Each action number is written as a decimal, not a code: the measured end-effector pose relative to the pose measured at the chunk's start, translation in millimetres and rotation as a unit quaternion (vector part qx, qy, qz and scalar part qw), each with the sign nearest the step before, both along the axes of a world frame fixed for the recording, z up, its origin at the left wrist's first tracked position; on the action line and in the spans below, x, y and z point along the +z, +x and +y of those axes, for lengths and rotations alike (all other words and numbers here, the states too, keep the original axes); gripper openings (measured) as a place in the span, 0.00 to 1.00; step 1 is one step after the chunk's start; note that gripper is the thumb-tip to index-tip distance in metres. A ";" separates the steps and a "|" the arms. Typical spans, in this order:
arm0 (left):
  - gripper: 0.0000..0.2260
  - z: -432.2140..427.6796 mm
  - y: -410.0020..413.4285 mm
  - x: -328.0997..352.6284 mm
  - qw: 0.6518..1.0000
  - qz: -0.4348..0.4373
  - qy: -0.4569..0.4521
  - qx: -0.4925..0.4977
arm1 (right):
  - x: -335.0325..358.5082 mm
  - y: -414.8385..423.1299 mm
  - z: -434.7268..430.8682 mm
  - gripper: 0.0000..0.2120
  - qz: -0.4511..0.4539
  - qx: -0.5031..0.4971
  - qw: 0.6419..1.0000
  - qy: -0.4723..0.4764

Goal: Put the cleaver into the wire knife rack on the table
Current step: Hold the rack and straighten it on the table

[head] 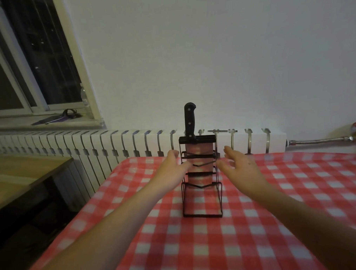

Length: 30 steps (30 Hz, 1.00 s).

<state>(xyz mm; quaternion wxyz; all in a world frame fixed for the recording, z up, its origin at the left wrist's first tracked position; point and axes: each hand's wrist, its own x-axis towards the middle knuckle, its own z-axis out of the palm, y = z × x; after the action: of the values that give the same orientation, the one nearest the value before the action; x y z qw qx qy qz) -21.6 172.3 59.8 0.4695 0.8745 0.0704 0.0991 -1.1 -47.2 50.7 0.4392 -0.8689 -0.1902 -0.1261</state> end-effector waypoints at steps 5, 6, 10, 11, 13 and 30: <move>0.42 2.4 -5.7 -12.3 0.997 0.050 -0.034 -0.049 | -30.5 -1.4 -5.6 0.43 0.116 0.068 0.991 0.023; 0.41 2.7 -6.5 -15.2 0.997 0.049 -0.036 -0.057 | -34.8 0.1 -4.8 0.45 0.135 0.078 0.987 0.027; 0.43 4.7 -12.3 -26.5 0.996 0.045 -0.008 -0.082 | -47.6 3.1 0.7 0.39 0.139 0.106 0.984 0.019; 0.43 4.7 -12.6 -29.2 0.995 0.044 -0.013 -0.094 | -49.4 3.7 1.8 0.36 0.137 0.110 0.984 0.022; 0.40 4.4 -11.5 -37.4 0.993 0.034 -0.028 -0.109 | -50.4 2.6 3.9 0.32 0.130 0.113 0.985 0.017; 0.30 6.1 -3.0 -60.7 0.994 0.003 0.027 -0.105 | -65.0 4.0 12.3 0.21 0.028 0.055 0.997 -0.042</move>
<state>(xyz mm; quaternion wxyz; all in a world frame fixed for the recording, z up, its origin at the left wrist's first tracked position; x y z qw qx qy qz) -24.6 178.4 -1.0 0.4530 0.8899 -0.0236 0.0483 2.9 -34.9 -14.4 0.4135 -0.8782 -0.2301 -0.0693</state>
